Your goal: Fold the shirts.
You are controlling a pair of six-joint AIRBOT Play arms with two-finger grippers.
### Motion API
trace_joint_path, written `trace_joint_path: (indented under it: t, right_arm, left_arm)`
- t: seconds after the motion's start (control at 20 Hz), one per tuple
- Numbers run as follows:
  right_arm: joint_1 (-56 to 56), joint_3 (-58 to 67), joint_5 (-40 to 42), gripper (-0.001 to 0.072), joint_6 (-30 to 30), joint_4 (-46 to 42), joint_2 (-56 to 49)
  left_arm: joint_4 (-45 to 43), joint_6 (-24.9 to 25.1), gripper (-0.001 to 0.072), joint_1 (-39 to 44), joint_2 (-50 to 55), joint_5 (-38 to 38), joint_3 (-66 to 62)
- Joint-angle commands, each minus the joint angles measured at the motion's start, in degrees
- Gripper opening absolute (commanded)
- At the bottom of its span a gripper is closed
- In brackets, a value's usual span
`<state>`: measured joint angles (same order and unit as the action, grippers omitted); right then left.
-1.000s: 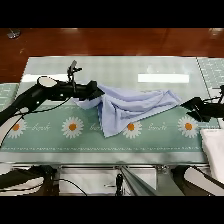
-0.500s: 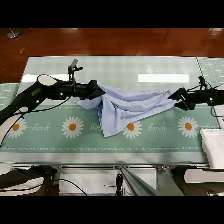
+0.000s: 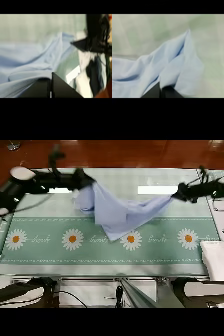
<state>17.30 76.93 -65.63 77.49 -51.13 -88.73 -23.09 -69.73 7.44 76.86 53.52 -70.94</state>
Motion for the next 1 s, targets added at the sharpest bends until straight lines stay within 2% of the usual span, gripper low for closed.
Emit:
trace_joint_path:
  t: [0.0, 0.2, 0.4, 0.5, 0.6, 0.7, 0.8, 0.95]
  right_arm:
    - [-0.2, 19.1, -4.7, 0.0017, 1.0, 1.9, 5.4]
    - [-0.1, 41.8, -10.0, 0.0017, 3.9, 0.1, 12.6]
    - [-0.2, 42.7, -15.5, 0.0018, 4.0, -4.5, 27.6]
    - [-0.2, 42.7, -18.3, 0.0018, 5.1, -10.1, 34.6]
    - [-0.2, 41.7, -19.7, 0.0018, 7.4, -15.0, 41.1]
    - [-0.2, 39.6, -21.0, 0.0018, 8.7, -17.5, 46.9]
    - [-0.2, 37.6, -24.5, 0.0018, 9.6, -19.5, 51.0]
    - [-0.2, 35.7, -29.8, 0.0018, 10.5, -21.4, 53.5]
  left_arm:
    - [0.1, 0.0, 0.0025, -7.6, -2.9, 0.7, -17.4]
    - [0.0, -2.4, 0.0025, -17.0, -6.8, 0.8, -38.5]
    - [-2.7, -3.2, 0.0025, -27.2, -15.4, 0.8, -45.1]
    - [-10.3, -3.5, 0.0025, -32.9, -21.3, 2.9, -45.1]
    - [-20.0, -6.0, 0.0025, -37.4, -26.6, 7.3, -45.1]
    - [-29.4, -7.6, 0.0025, -38.8, -30.9, 10.3, -44.6]
    - [-35.2, -9.2, 0.0025, -38.2, -34.6, 10.7, -43.3]
    - [-41.0, -9.5, 0.0025, -32.4, -36.7, 16.2, -40.2]
